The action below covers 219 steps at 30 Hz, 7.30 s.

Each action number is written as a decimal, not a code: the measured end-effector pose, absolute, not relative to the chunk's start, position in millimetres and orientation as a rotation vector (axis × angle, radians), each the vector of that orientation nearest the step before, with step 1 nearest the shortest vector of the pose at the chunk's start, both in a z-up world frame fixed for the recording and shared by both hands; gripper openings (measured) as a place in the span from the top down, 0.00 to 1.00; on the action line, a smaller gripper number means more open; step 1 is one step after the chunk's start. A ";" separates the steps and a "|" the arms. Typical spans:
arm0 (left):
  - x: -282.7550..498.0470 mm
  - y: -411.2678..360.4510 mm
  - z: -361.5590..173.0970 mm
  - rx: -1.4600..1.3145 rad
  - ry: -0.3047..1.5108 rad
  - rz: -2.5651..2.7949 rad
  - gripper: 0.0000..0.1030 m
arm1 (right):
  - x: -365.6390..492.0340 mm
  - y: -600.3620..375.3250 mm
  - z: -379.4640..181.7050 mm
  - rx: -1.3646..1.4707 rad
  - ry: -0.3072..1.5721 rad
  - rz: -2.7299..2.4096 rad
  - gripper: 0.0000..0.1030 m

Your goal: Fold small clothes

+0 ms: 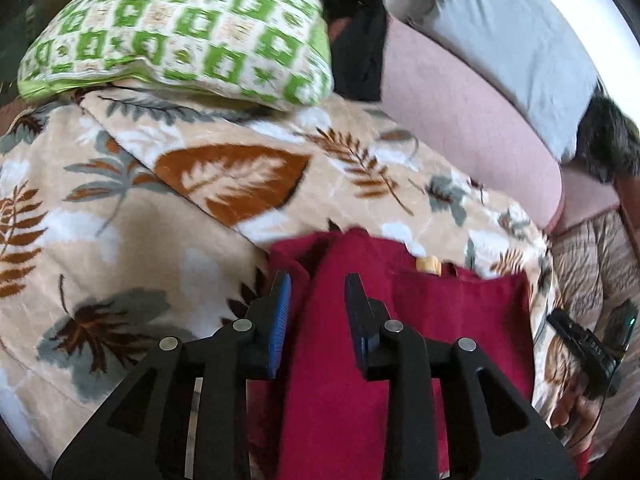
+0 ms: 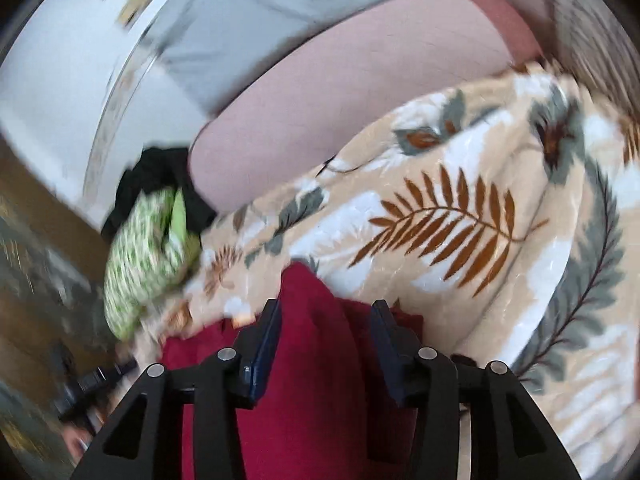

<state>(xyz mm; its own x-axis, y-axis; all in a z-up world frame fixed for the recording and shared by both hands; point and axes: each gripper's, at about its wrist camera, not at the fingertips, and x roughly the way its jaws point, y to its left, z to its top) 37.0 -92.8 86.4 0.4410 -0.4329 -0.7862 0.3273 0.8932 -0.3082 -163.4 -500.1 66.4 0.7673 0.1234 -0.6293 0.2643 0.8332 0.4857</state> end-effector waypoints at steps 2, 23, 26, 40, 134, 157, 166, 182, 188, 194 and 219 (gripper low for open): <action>31.3 -110.1 74.4 -0.053 1.029 -0.466 0.75 | -156.8 -478.8 66.6 0.446 0.728 -0.080 0.57; 51.6 -140.7 30.3 0.103 1.002 -0.299 0.75 | -83.6 -481.7 21.5 0.223 0.904 -0.312 0.93; 37.9 -136.4 41.1 0.124 0.997 -0.319 0.75 | -105.5 -476.2 42.4 0.264 0.885 -0.275 0.88; -22.6 -116.5 36.0 0.103 1.028 -0.391 0.75 | -126.1 -423.9 13.6 0.259 1.058 -0.142 0.88; -29.3 -90.2 31.3 0.038 1.031 -0.277 0.55 | -121.7 -454.6 17.1 0.227 0.967 -0.343 0.64; -63.5 -127.8 56.7 0.141 0.959 -0.353 0.55 | -187.0 -403.2 64.7 0.013 0.879 -0.300 0.62; -61.7 -125.8 52.4 0.141 0.962 -0.347 0.55 | -185.4 -392.0 57.5 -0.025 0.881 -0.292 0.62; -55.2 -121.3 42.6 0.119 0.988 -0.329 0.55 | -181.7 -387.6 48.6 0.000 0.896 -0.239 0.62; -47.3 -126.5 33.1 0.159 1.003 -0.322 0.54 | -168.1 -425.6 14.8 0.207 0.985 -0.200 0.62; -48.5 -118.0 39.9 0.123 0.999 -0.326 0.54 | -179.5 -439.9 28.1 0.301 0.946 -0.195 0.62; -70.4 -54.6 62.3 -0.078 0.984 -0.321 0.54 | -106.3 -361.9 45.6 0.338 1.023 0.075 0.57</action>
